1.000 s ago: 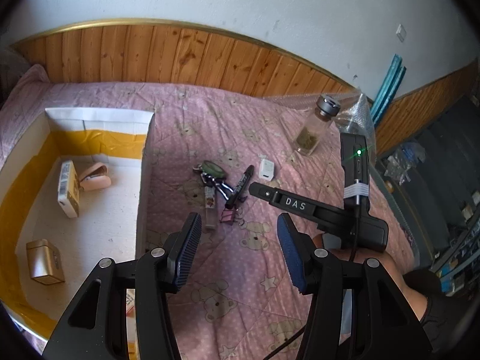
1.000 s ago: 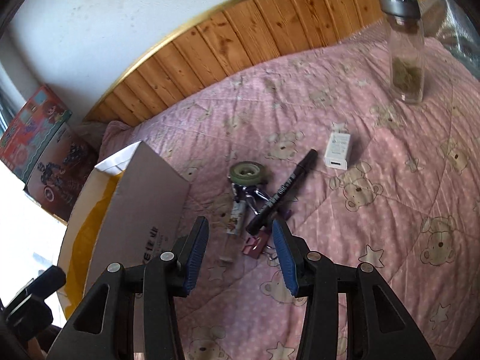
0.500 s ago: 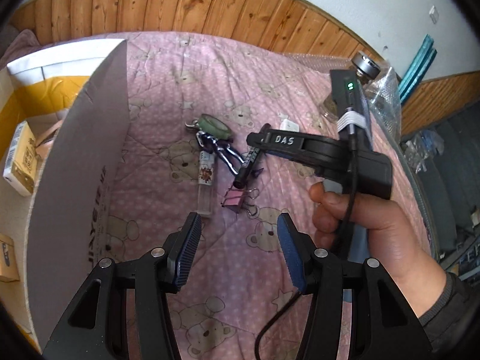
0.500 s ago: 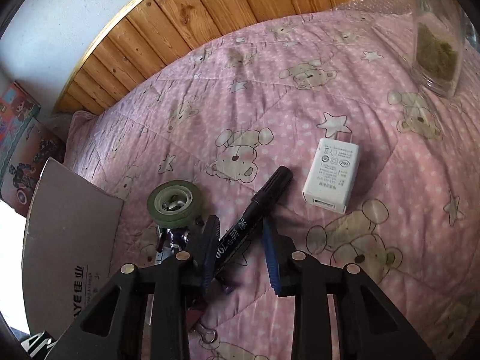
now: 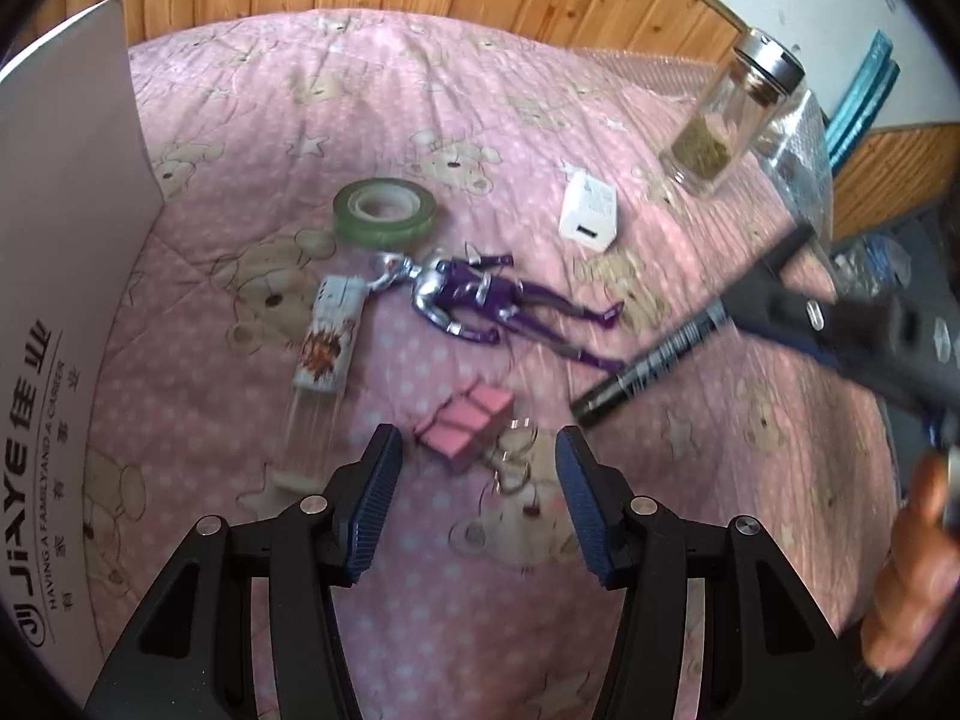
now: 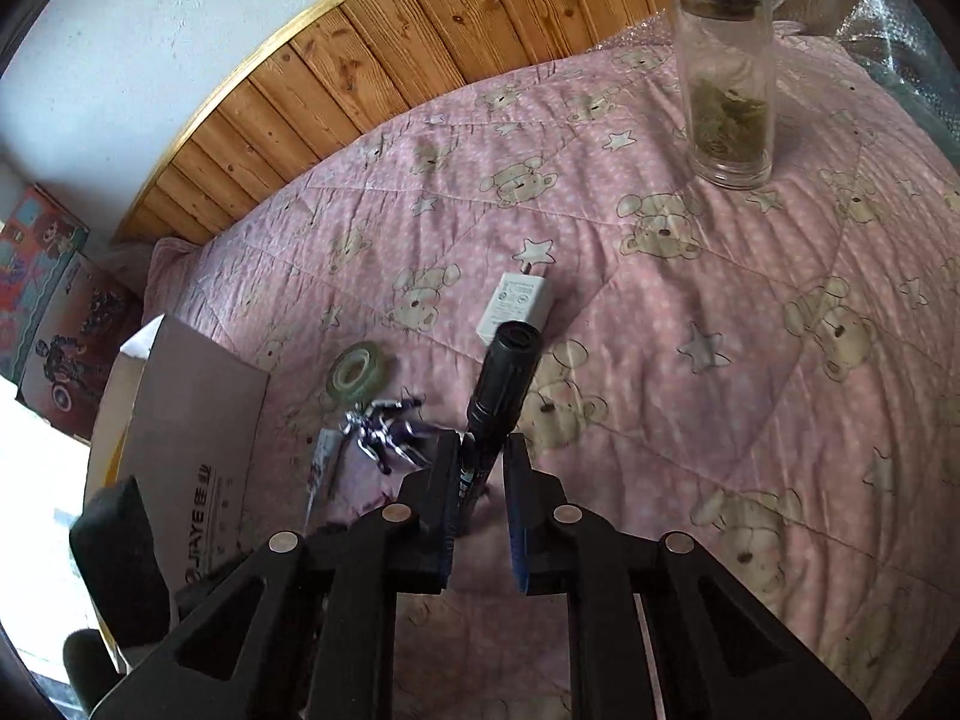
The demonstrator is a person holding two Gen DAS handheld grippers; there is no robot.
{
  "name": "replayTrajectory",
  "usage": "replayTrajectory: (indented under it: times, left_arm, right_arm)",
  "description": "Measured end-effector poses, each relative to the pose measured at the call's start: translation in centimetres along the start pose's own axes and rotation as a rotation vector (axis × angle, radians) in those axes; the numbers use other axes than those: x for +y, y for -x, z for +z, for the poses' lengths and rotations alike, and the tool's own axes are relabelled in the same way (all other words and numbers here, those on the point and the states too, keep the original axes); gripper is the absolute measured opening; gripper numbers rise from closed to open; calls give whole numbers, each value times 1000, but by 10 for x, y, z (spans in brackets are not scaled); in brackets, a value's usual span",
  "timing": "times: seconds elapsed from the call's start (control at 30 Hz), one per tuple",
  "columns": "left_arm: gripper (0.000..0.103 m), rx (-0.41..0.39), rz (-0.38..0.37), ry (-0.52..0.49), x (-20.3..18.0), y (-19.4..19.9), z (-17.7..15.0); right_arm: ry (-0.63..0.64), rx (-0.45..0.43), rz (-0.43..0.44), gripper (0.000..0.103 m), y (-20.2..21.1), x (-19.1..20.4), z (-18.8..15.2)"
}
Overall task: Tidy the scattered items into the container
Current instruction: 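Grasp the black marker with the right tool while the left tool grasps the pink binder clip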
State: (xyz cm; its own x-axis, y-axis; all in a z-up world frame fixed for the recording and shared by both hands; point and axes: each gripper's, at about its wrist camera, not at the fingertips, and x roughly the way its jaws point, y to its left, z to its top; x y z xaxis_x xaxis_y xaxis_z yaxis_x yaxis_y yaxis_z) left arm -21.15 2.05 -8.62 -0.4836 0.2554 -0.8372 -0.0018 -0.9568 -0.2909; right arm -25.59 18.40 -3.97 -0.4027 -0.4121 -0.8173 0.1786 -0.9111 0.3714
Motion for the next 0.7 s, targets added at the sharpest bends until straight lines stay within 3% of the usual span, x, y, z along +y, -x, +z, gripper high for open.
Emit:
replayTrajectory:
  times: [0.07, 0.1, 0.17, 0.2, 0.27, 0.37, 0.4, 0.47, 0.5, 0.6, 0.7]
  left_arm:
    - [56, -21, 11, 6, -2, -4, 5]
    - [56, -26, 22, -5, -3, -6, 7]
    - [53, -31, 47, -35, -6, -6, 7]
    - [45, -34, 71, -52, -7, -6, 5]
    - [39, -44, 112, -90, -10, -4, 0]
    - [38, -52, 102, -86, -7, 5, -13]
    - [39, -54, 86, -73, -5, 7, -17]
    - [39, -58, 53, -29, 0, 14, -23]
    - [44, -57, 36, -2, 3, 14, -24]
    - [55, -60, -8, 87, 8, 12, -21]
    - [54, -72, 61, 84, -3, 7, -20]
  right_arm:
    - [-14, 10, -19, 17, -1, -10, -4]
    - [-33, 21, -23, 6, -5, -17, -3]
    - [-73, 32, -22, 6, -11, -29, 1]
    - [-99, 38, -12, 6, -13, -34, 3]
    - [-197, 53, 26, 7, -17, -49, 4]
    - [-358, 95, 65, 10, -26, -72, 0]
    - [-383, 108, 69, 13, -29, -76, 0]
    - [-404, 112, 61, 30, -33, -77, -1]
    - [-394, 107, 49, 40, -35, -73, 0]
    - [-271, 71, -25, 51, -43, -51, 9]
    - [-105, 37, -120, 60, -51, -24, 11]
